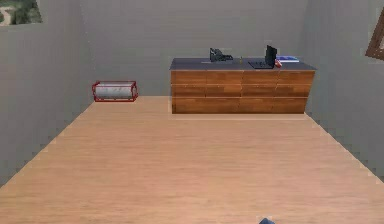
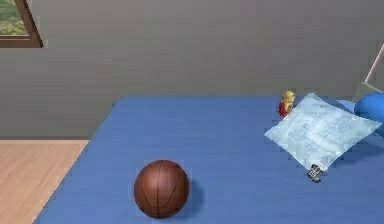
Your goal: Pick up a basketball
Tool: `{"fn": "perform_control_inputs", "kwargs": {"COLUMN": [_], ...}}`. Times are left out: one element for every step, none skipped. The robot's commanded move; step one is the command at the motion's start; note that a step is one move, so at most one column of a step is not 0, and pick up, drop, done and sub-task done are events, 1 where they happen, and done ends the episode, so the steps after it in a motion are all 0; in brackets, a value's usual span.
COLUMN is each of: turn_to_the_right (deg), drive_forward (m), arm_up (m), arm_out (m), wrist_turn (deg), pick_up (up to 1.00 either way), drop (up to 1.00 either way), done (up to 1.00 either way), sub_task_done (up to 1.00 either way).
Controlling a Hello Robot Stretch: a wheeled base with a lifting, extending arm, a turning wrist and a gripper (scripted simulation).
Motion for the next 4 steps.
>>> {"fn": "perform_control_inputs", "kwargs": {"turn_to_the_right": [0.0, 0.0, 0.0, 0.0], "drive_forward": [0.0, 0.0, 0.0, 0.0], "arm_up": [0.5, 0.3, 0.0, 0.0], "arm_out": [0.0, 0.0, 0.18, 0.0], "wrist_turn": [0.0, 0.0, 0.0, 45.0], "pick_up": [0.0, 0.0, 0.0, 0.0], "drop": [0.0, 0.0, 0.0, 0.0], "done": [0.0, 0.0, 0.0, 0.0], "sub_task_done": [0.0, 0.0, 0.0, 0.0]}}
